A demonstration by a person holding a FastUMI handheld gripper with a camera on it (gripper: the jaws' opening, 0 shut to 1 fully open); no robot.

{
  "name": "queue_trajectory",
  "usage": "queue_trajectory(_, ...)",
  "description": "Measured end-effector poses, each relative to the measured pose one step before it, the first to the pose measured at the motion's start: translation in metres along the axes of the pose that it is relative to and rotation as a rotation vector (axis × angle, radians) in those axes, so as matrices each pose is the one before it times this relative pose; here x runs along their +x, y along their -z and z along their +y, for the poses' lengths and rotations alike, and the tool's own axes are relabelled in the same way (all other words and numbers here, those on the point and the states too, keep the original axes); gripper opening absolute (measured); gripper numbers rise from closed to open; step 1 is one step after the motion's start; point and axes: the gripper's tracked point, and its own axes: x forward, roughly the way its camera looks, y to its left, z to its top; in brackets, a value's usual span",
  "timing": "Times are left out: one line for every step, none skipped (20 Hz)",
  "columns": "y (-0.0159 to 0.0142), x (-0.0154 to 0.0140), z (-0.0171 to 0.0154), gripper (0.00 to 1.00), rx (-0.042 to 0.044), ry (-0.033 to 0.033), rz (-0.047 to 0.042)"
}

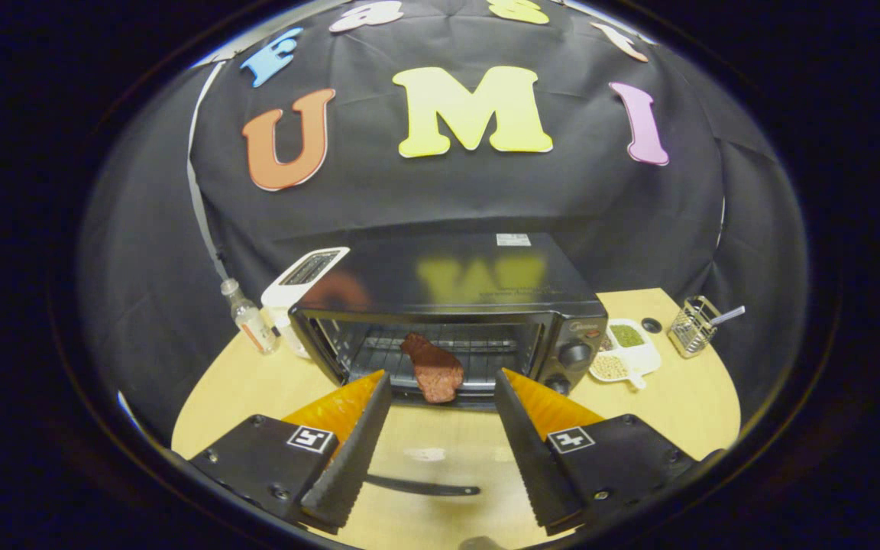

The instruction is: Open the toaster oven, put the food inside, and close the toaster oven door.

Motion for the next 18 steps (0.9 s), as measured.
queue_trajectory(0.00613,-0.00546,-0.00074,0.91,-0.01517,-0.00369,0.00398)
queue_trajectory(0.00828,-0.00582,-0.00078,0.95,-0.01581,-0.00043,0.0092)
queue_trajectory(0.00993,-0.00626,-0.00062,0.95,-0.01697,-0.00072,0.01082)
queue_trajectory(0.01109,-0.00538,0.00022,0.95,-0.01137,-0.00228,0.0125)
queue_trajectory(0.01331,-0.00393,0.0003,0.95,-0.00637,-0.00229,0.01923)
queue_trajectory(0.01476,-0.00347,0.00092,0.95,-0.00259,-0.00371,0.02231)
queue_trajectory(0.01356,-0.00285,0.00112,0.95,0.00082,-0.00474,0.02144)
queue_trajectory(0.01343,-0.00112,0.0006,0.95,0.00017,-0.00117,0.02083)
queue_trajectory(0.01288,0.00054,-0.0007,0.95,0.00029,-0.00162,0.01945)
queue_trajectory(0.01232,0.00017,-0.00045,0.95,0.00347,0.00109,0.01972)
queue_trajectory(0.01204,0.00239,-0.00018,0.95,0.00758,-0.00073,0.02093)
queue_trajectory(0.01246,0.00231,0.00055,0.96,0.0096,-0.00246,0.01992)
queue_trajectory(0.00872,0.00256,-0.0002,0.95,0.00507,0.00188,0.01434)
queue_trajectory(0.00975,0.00447,-0.00043,0.96,0.00759,0.00126,0.0189)
queue_trajectory(0.00993,0.00384,0.00126,0.95,0.01015,-0.00415,0.01811)
queue_trajectory(0.0081,0.00554,-0.00013,0.95,0.01254,0.00239,0.01479)
queue_trajectory(0.00581,0.00541,0.00091,0.96,0.00768,-0.00092,0.00807)
queue_trajectory(0.00466,0.00611,0.00162,0.95,0.00192,-0.00156,0.01059)
